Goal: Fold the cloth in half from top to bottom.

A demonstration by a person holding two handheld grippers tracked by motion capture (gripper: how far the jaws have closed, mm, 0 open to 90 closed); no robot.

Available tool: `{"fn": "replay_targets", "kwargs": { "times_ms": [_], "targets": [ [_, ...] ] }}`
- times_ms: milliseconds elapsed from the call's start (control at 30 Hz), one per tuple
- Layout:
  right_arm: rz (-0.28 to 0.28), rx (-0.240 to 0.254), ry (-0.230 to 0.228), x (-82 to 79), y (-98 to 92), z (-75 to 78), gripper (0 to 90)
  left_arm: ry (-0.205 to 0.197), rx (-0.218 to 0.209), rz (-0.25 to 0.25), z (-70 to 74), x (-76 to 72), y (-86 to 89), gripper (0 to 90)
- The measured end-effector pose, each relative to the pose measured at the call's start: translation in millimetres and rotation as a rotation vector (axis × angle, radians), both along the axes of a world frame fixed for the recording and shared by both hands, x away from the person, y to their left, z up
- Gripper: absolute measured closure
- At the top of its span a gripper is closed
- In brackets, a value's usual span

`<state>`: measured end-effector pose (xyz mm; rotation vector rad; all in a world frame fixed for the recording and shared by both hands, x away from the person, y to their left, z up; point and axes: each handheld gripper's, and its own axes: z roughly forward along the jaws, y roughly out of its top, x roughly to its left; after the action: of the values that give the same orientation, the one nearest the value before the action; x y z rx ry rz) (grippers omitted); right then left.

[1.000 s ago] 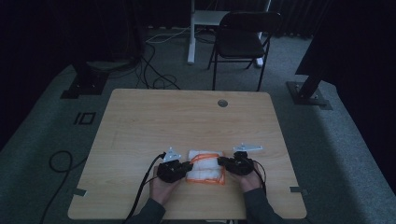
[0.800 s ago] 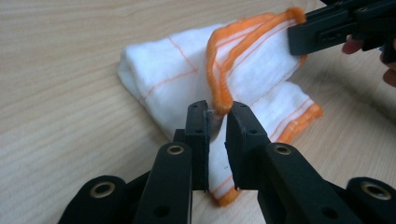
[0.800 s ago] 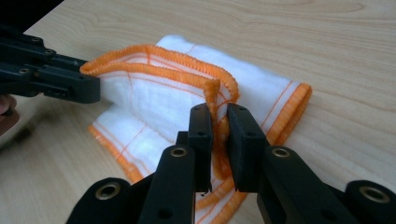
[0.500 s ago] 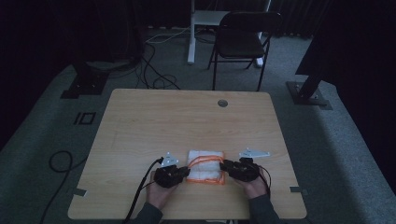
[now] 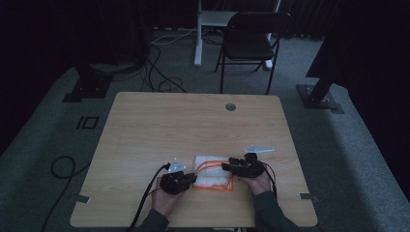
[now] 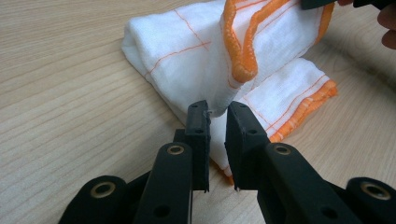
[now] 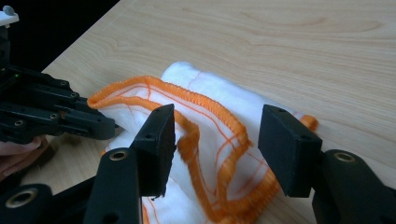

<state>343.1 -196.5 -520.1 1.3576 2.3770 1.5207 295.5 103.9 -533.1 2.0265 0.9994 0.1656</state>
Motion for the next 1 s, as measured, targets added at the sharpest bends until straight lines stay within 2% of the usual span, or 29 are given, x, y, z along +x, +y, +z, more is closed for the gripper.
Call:
{"fn": "replay_targets", "kwargs": {
  "times_ms": [33, 100, 200, 333, 500, 733, 867, 1000],
  "targets": [
    [0.019, -0.005, 0.006, 0.9, 2.0, -0.9, 58.1, -0.002, 0.000, 0.001, 0.6, -0.3, 0.6, 80.1],
    [0.040, -0.013, 0.001, -1.1, 4.1, -0.6, 68.4, -0.010, -0.005, 0.007, 2.9, -1.1, 2.4, 80.1],
    [0.055, -0.023, -0.014, -5.8, 5.1, 1.1, 75.6, -0.032, -0.012, 0.024, 8.8, -1.7, 5.7, 79.2],
    [0.062, -0.030, -0.028, -10.7, 3.5, 3.0, 77.4, -0.062, -0.022, 0.040, 18.5, 1.5, 8.8, 78.1],
    [0.067, -0.034, -0.041, -14.6, 3.2, 4.2, 78.2, -0.086, -0.029, 0.059, 28.1, 14.0, 9.0, 76.2],
    [0.075, -0.073, -0.084, -20.8, 6.9, 7.5, 78.7, -0.092, -0.026, 0.061, 35.7, 39.3, -6.6, 73.6],
    [0.086, -0.082, -0.095, -23.7, 7.6, 9.3, 78.7, -0.074, -0.028, 0.041, 35.0, 50.1, -16.5, 73.5],
    [0.091, -0.078, -0.106, -25.5, 6.1, 11.2, 74.7, -0.066, 0.003, -0.001, 27.7, 48.0, -24.9, 72.5]
  ]
}}
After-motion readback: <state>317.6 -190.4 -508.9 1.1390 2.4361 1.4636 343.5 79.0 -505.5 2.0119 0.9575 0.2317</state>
